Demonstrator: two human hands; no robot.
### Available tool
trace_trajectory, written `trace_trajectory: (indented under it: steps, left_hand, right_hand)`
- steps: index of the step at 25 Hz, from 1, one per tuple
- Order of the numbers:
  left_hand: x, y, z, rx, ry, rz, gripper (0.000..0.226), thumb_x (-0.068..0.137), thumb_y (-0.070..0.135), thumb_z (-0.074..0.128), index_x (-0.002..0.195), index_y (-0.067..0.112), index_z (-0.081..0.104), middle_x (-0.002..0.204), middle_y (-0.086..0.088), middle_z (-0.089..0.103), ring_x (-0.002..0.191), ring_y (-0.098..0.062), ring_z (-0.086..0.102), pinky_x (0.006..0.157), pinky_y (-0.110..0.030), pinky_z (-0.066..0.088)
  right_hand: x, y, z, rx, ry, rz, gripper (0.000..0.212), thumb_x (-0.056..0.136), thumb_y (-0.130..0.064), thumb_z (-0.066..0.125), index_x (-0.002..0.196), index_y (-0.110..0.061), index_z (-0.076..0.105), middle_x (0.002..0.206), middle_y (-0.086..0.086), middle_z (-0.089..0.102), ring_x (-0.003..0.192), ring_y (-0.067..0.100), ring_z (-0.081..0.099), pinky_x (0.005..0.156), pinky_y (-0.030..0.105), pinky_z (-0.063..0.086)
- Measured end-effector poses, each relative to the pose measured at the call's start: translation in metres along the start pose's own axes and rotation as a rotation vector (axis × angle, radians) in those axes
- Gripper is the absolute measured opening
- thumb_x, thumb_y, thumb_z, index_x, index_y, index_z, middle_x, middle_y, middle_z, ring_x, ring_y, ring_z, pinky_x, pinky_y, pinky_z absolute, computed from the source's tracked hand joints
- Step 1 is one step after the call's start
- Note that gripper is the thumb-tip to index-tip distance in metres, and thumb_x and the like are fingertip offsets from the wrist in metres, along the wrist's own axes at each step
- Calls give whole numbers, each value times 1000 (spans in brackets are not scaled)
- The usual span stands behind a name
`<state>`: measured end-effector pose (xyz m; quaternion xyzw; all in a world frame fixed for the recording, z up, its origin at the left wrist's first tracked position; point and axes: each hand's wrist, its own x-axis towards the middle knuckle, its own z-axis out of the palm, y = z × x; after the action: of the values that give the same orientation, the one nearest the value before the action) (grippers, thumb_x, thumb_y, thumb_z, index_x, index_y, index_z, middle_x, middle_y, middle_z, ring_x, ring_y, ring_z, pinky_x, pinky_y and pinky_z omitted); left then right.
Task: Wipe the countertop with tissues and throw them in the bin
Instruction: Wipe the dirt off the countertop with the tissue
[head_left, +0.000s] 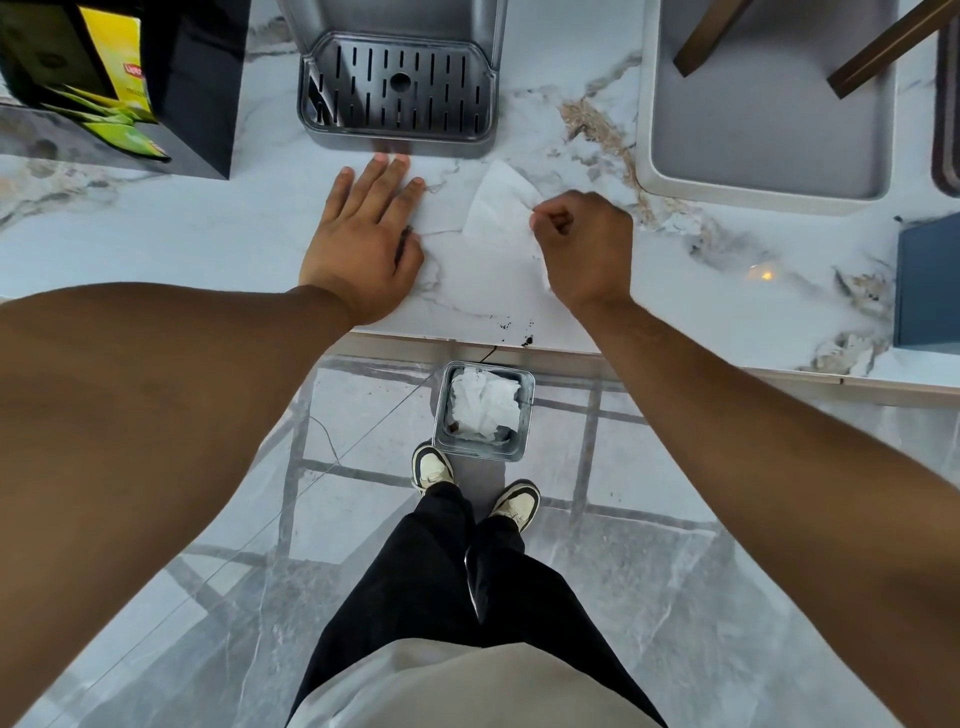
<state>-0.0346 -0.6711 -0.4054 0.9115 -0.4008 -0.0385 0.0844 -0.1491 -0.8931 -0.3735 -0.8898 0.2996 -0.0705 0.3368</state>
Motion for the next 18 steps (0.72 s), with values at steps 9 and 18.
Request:
trace_trajectory:
  steps: [9, 18]
  left_hand:
    - [0, 0, 0, 7, 7, 11, 59, 98, 33, 30, 152, 11, 31, 165, -10, 22, 154, -27, 13, 125, -50, 9]
    - [-1, -2, 4, 10, 20, 15, 58, 98, 34, 31, 152, 12, 32, 165, -11, 23, 154, -27, 13, 125, -48, 8]
  right_hand:
    - [-64, 13, -10, 62, -144, -61, 6, 82, -17, 72, 79, -17, 77, 76, -1, 71, 68, 11, 63, 71, 21, 48]
    - [-37, -7, -22, 47, -228, -161, 9, 83, -15, 70, 82, -16, 78, 79, -2, 74, 73, 9, 66, 78, 27, 53]
